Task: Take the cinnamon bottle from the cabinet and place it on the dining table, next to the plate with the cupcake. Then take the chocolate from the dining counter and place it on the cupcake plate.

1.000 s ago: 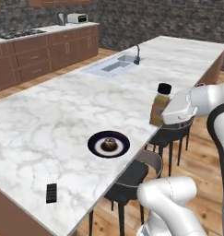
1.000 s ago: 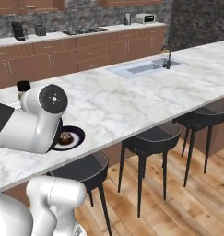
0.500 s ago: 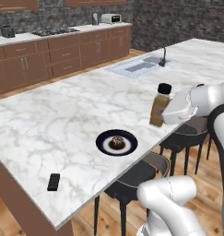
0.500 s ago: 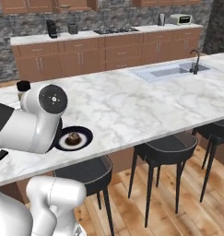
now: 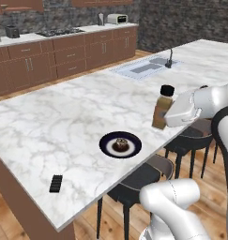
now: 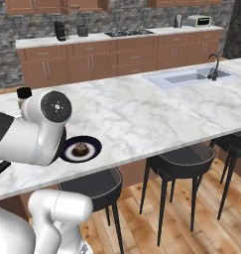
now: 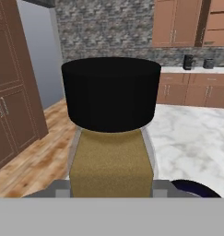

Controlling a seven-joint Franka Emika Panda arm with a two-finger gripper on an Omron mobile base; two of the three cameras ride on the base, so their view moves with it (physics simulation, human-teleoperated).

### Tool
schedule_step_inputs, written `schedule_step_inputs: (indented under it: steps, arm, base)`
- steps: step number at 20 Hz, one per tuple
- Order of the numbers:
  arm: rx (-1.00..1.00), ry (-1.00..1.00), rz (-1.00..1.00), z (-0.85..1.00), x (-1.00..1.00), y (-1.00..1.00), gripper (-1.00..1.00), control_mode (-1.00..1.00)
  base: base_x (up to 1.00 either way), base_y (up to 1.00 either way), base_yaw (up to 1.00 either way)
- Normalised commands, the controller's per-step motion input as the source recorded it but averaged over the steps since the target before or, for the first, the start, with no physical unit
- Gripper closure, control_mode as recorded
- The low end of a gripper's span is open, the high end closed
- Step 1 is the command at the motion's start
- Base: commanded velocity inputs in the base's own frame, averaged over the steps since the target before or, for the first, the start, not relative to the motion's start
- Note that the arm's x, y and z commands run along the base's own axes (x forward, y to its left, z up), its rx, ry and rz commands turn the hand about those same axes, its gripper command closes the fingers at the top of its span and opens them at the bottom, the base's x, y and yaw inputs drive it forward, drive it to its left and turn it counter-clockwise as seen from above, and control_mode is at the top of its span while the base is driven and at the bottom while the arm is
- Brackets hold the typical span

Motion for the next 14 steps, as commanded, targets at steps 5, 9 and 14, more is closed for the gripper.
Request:
schedule_step_inputs:
  steps: [5,9,14]
  arm:
    - [0.0,0.0,0.0,0.0,0.0,0.0,1.0,1.0]
    - [0.0,0.03,-0.01,-0.11,0.37,-0.18,1.0,-1.0]
    - [0.0,0.06,0.02,-0.18,0.3,-0.47,1.0,-1.0]
  base:
    - [0.06,0.0,0.0]
    - [0.0,0.0,0.0]
    - [0.0,0.0,0.0]
